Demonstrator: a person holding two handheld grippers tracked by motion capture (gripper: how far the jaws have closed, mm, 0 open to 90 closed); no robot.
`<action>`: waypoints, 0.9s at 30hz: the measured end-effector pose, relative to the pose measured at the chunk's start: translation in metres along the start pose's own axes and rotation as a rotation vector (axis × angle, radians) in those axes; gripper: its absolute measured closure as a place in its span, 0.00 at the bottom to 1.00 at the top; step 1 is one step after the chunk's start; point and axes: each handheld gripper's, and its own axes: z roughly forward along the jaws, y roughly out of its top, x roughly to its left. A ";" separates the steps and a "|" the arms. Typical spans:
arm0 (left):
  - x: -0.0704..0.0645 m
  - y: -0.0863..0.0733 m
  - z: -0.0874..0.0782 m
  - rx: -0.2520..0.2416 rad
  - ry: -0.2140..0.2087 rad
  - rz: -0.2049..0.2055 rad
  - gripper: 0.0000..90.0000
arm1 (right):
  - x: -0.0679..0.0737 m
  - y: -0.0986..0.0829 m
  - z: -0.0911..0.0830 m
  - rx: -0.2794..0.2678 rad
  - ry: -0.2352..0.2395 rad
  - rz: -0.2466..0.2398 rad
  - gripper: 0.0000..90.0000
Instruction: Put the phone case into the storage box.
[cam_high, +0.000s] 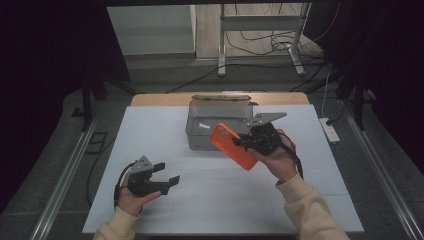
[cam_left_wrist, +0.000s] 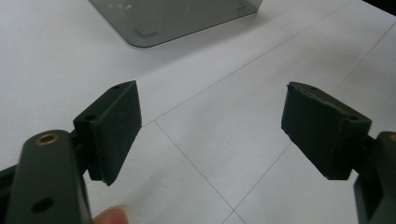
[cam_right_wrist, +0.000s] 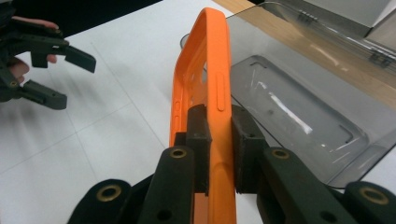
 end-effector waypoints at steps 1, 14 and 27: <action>0.000 0.000 0.000 0.001 0.000 0.000 0.22 | 0.000 0.000 0.000 0.001 -0.007 0.004 0.88; 0.000 0.000 0.000 0.002 0.000 0.004 0.22 | -0.004 0.003 -0.003 -0.028 -0.045 0.050 0.88; -0.001 0.000 0.001 0.002 0.005 0.002 0.22 | -0.006 0.006 -0.008 -0.049 -0.075 0.067 0.88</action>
